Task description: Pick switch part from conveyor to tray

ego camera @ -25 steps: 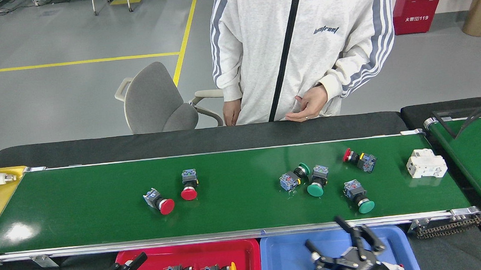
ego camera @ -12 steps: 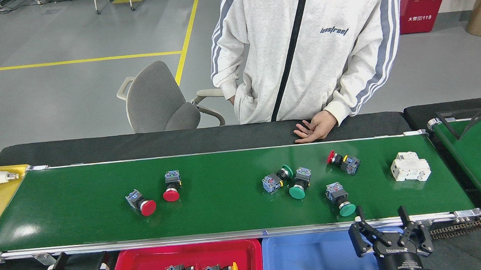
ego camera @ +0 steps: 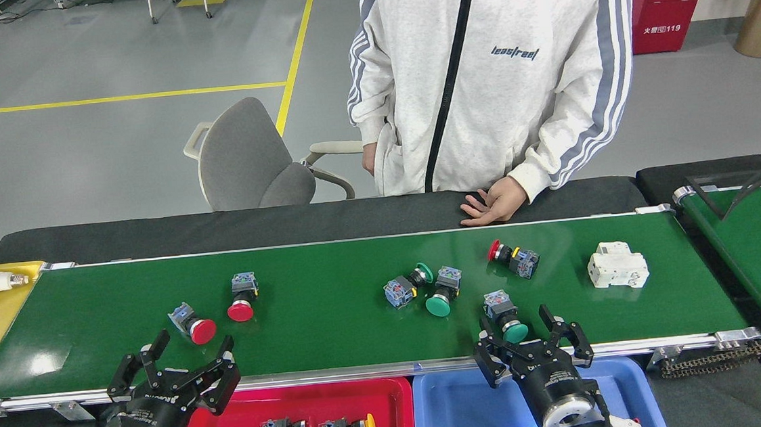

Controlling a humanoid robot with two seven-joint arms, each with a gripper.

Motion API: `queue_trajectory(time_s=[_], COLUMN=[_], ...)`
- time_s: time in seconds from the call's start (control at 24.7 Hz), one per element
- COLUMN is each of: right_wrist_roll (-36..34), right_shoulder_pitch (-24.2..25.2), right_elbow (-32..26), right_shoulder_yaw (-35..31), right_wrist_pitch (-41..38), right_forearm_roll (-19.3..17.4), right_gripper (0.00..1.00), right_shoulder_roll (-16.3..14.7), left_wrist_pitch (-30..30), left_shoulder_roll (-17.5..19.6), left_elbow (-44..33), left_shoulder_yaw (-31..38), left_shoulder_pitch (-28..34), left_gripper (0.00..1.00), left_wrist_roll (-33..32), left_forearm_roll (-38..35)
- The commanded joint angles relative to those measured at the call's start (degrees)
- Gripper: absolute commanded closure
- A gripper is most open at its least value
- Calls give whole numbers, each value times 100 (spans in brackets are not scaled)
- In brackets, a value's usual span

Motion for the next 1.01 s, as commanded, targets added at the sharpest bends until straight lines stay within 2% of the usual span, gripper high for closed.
queue_trajectory(time_s=[0.0,0.16,0.24,0.36,0.49,0.57,0.61,0.65,0.69,0.73,0.77,0.85,0.93,0.97], right_wrist_roll=[33,-11,-90,-529,-1048,-1206,-1206,-1206,-1197,-1197,-1197,-1171,-1171,-1180], right_shoulder_pitch=[-211,-307,-316,-219,-52,0,-17,-44,-52,-70,-88,-149,-149,-158], right_elbow=[127,268,250,39,-259,-382,-356,-286,-207,-110,-75,-75,-84,-92], right_shoulder_yaw=[125,222,310,521,969,1302,1523,1803,1962,2059,2085,2103,2085,2076], right_wrist_pitch=[-4,-74,-224,-892,-2281,-2895,-2966,-2966,-2940,-2931,-2957,-2992,-3019,-3019], right_forearm_roll=[-6,-50,-50,-41,-33,-6,20,64,73,82,82,64,55,29], right_gripper=[46,79,87,92,90,75,64,32,8,2,1,1,1,1], right_shoulder_roll=[-33,-42,-51,-60,-332,-411,-411,-359,-297,-174,-77,-25,-42,-42], left_wrist_pitch=[85,349,472,736,955,1166,1280,1421,1518,1623,1685,1711,1650,1641], left_shoulder_roll=[4,109,197,320,461,540,566,584,593,593,593,593,601,610], left_elbow=[236,1001,1265,1783,2302,2600,2715,2872,3005,3189,3365,3707,3822,3831], left_shoulder_yaw=[20,37,64,64,64,46,28,2,-7,-24,-24,28,55,46], left_shoulder_pitch=[-217,-700,-850,-1149,-1439,-1606,-1667,-1764,-1834,-1940,-2019,-2177,-2212,-2212], left_gripper=[1,1,1,1,1,1,1,1,2,4,10,33,63,70], left_wrist_roll=[-76,-76,-67,-32,-6,73,135,231,293,363,425,565,908,1040], left_forearm_roll=[-14,-14,-14,-5,-14,-5,-5,-14,-14,-14,-14,3,65,135])
